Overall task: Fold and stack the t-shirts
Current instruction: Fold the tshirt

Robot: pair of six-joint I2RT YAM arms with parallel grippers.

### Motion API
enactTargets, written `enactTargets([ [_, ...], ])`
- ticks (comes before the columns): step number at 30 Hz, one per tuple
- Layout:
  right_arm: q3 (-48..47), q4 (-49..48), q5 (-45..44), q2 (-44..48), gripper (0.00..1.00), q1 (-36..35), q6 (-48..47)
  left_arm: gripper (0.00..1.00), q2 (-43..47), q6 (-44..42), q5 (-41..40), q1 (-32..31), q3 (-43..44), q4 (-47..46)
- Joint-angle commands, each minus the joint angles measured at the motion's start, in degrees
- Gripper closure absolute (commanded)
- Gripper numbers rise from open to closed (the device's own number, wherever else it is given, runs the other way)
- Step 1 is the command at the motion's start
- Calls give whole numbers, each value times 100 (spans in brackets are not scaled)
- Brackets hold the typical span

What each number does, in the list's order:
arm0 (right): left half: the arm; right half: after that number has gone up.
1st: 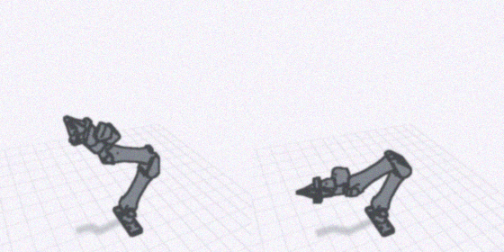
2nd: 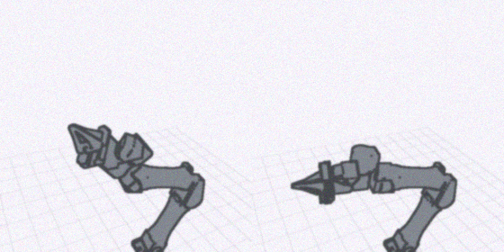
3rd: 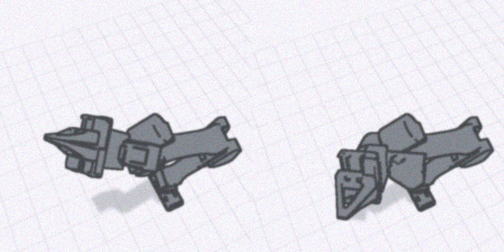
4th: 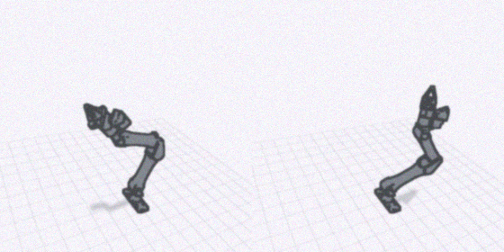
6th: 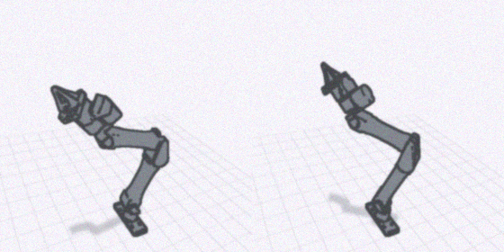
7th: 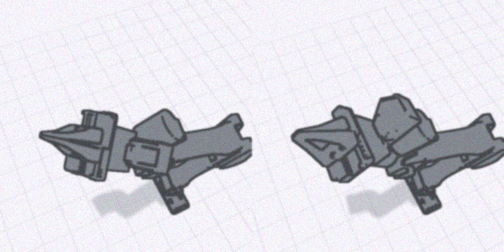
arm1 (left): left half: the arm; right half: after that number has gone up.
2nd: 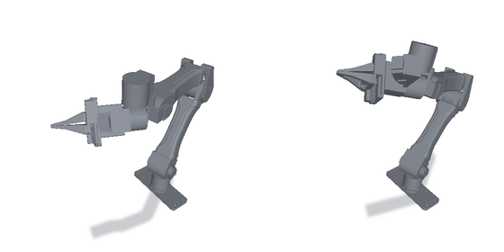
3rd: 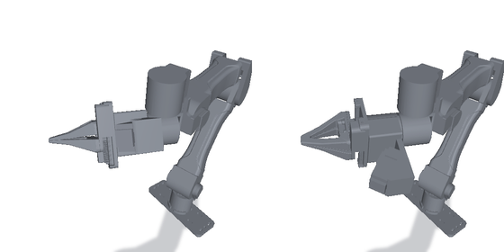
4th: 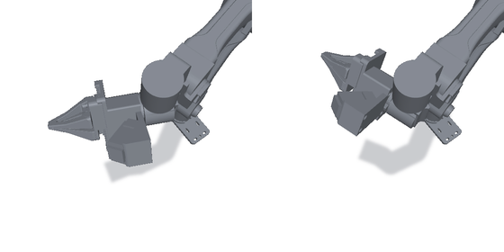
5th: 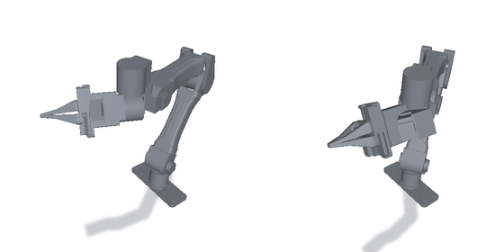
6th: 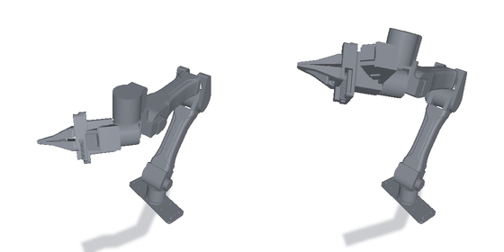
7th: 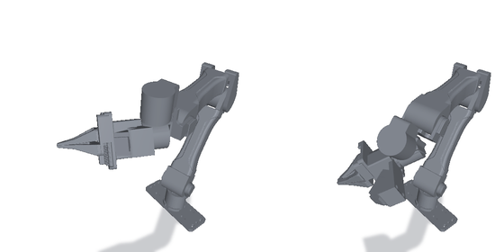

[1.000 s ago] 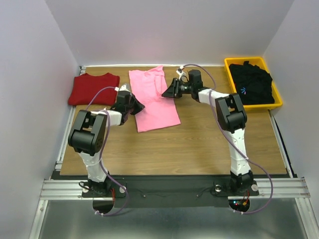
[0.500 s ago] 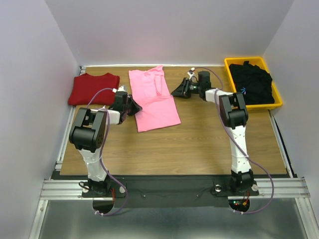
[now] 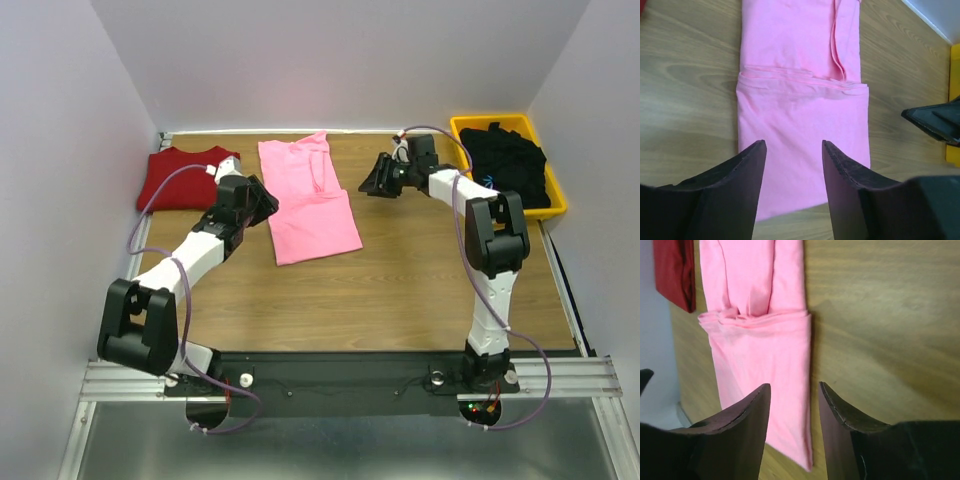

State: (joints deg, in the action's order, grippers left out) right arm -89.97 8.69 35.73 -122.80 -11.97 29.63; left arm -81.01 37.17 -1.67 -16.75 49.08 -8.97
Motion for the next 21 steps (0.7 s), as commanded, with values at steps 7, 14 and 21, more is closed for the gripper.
enactTargets([
  [7,858,1935,-2366,977,43,-1210,-748,16,42,326,-1133,-900,-504,1961],
  [14,1149,1996,-2913,1303,43,-1422,-642,30,-494,265,-1186,-1102,-390,1943],
  [21,1237,2005,-2957,1373,43,-1510,-607,42,-679,256,-1204,-1199,-469,1882],
])
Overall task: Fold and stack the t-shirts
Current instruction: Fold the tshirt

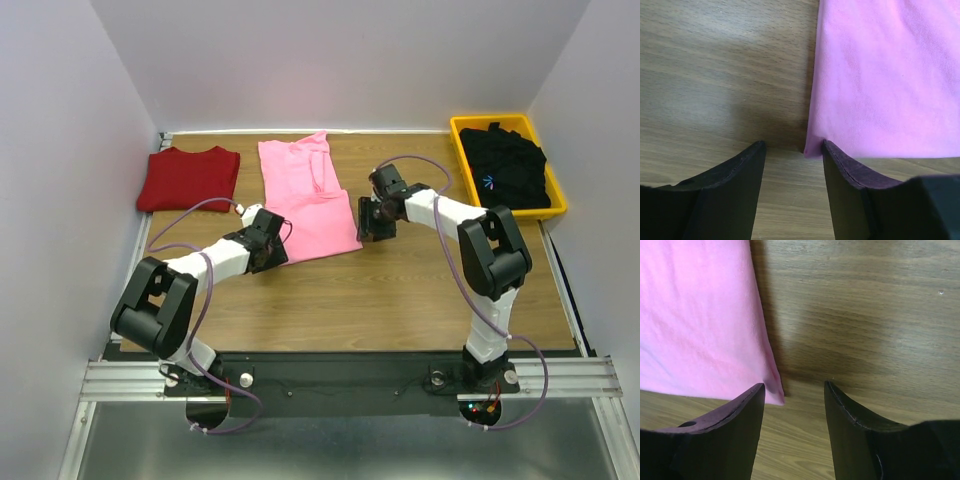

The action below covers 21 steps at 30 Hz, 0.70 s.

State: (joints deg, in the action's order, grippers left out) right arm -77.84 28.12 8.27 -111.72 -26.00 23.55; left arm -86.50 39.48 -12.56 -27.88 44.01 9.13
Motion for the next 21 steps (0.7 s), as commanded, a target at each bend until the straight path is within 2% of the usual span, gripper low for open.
enactTargets([
  [1,32,62,-221,265,43,-116,0,43,-148,24,-107,-104,38,89],
  [7,6,80,-379,221,44,-265,18,50,-306,77,-71,-314,3,151],
  [21,-99,299,-792,-77,53,-494,123,77,-552,24,-54,-367,-50,133],
])
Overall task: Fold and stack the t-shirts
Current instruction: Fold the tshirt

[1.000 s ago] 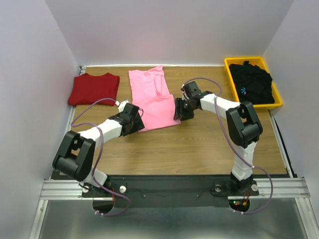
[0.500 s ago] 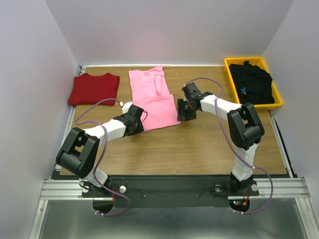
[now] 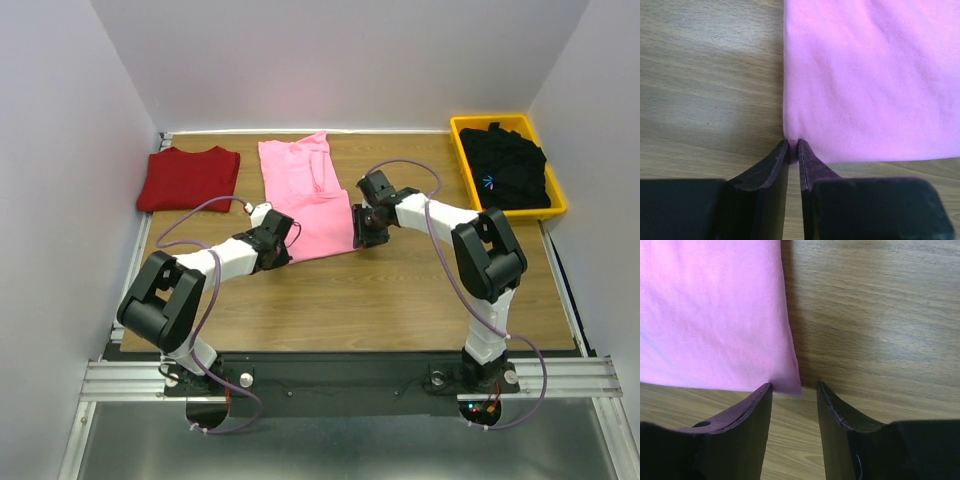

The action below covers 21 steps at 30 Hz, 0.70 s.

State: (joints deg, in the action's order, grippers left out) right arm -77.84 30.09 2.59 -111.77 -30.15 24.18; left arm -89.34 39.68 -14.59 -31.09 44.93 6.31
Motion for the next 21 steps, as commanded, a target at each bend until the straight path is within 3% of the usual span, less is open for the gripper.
enactTargets([
  [1,-99,103,-224,-91,54,-79,60,78,-277,13,158,-46,-142,407],
  [16,23,182,-944,-706,62,-351,69,87,-303,-74,281,-46,-247,301],
  [21,199,217,-1085,-742,76,-395,78,94,-303,-153,387,-37,-239,301],
])
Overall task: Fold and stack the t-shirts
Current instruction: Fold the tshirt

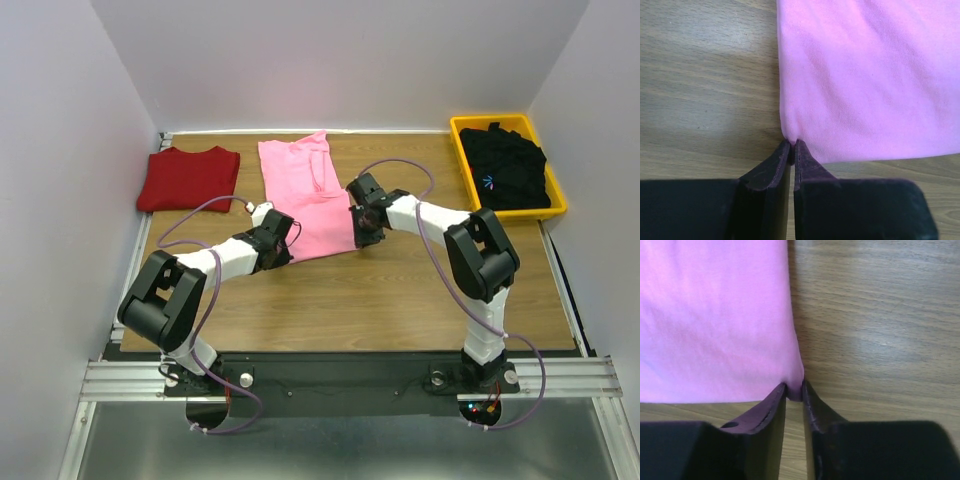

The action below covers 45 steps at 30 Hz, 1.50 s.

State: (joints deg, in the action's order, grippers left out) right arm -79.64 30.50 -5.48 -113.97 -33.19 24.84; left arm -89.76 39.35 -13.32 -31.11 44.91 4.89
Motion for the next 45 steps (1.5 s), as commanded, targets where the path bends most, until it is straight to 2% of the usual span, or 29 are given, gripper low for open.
enactTargets([
  [1,396,193,-313,-521,79,-91,56,94,-262,-130,286,-35,-228,443],
  [5,571,237,-463,-503,99,-82,21,97,-262,-182,531,-44,-123,478],
  [6,633,254,-481,-468,99,-74,12,100,-253,-209,611,-53,-114,487],
  [13,1501,552,-569,155,99,-65,3,100,-16,-270,1041,-307,-157,838],
  [20,2197,1176,37,1324,99,-65,91,100,766,-297,1815,-343,-658,1366],
  [23,2408,1502,275,1720,99,-65,161,100,1222,-113,2437,-386,-1044,1410],
  [29,2418,2161,214,2291,99,-65,205,100,1943,310,2615,-721,-1212,1744],
  [32,2041,2407,117,2424,99,-65,205,100,2146,362,2440,-729,-1081,1849],
  [35,1435,2636,-330,2494,99,-65,162,100,2191,389,1756,-721,-782,1998],
  [38,795,2671,-788,2477,99,-65,48,100,1954,406,939,-703,-378,2069],
  [45,-401,2689,-1368,2002,99,-65,-295,100,1576,310,147,-616,579,1981],
])
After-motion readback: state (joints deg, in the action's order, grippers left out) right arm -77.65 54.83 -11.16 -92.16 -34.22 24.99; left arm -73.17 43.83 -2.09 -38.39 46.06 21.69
